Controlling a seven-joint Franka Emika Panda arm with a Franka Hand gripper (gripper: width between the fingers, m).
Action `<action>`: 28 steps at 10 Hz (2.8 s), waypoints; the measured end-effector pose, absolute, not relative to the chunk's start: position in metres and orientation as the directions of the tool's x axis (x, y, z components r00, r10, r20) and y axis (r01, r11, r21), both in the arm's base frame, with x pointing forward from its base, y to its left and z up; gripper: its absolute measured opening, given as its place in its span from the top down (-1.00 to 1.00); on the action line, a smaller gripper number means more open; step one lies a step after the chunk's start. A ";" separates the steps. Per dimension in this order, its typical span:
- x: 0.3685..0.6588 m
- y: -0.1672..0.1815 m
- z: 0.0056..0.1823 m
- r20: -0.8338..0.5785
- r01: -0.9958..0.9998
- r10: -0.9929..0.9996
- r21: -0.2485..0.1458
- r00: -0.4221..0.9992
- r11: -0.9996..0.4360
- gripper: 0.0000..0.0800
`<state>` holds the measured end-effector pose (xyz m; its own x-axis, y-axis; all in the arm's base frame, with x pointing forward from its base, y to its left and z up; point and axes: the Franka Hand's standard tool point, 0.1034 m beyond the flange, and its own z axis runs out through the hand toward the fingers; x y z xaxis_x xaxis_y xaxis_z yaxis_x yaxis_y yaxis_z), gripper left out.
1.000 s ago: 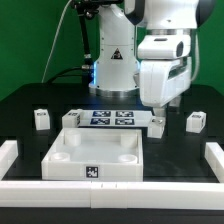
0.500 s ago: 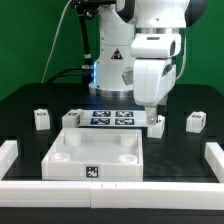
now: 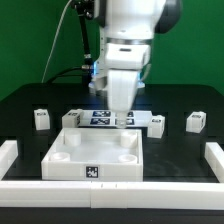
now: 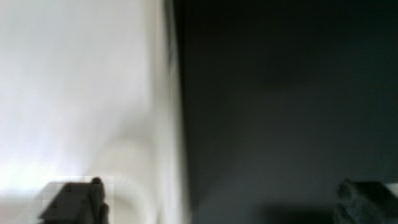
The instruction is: Assemble one leg
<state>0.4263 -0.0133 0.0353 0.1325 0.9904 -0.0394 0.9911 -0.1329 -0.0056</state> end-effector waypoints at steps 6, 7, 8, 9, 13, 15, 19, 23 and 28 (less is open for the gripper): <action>0.443 -0.028 0.021 -0.039 0.989 0.988 -0.010 0.148 -0.149 -0.63; 0.439 -0.031 0.014 -0.039 0.988 0.987 -0.024 0.154 -0.155 -0.63; 0.436 -0.033 0.009 -0.039 0.987 0.987 -0.032 0.158 -0.159 -0.63; 0.435 -0.034 0.007 -0.039 0.986 0.986 -0.037 0.161 -0.162 -0.63; 0.435 -0.033 0.008 -0.039 0.986 0.986 -0.036 0.163 -0.165 -0.32; 0.435 -0.033 0.008 -0.039 0.986 0.986 -0.036 0.163 -0.165 0.02; 0.436 -0.033 0.008 -0.037 0.986 0.986 -0.031 0.164 -0.165 0.85; 0.436 -0.033 0.008 -0.037 0.986 0.986 -0.031 0.163 -0.165 0.85; 0.441 -0.029 0.009 -0.037 0.990 0.990 -0.030 0.139 -0.140 0.85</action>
Offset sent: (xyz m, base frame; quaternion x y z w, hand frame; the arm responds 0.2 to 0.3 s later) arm 0.0274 -0.0029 0.0054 -0.0043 0.0007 -0.0104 0.9999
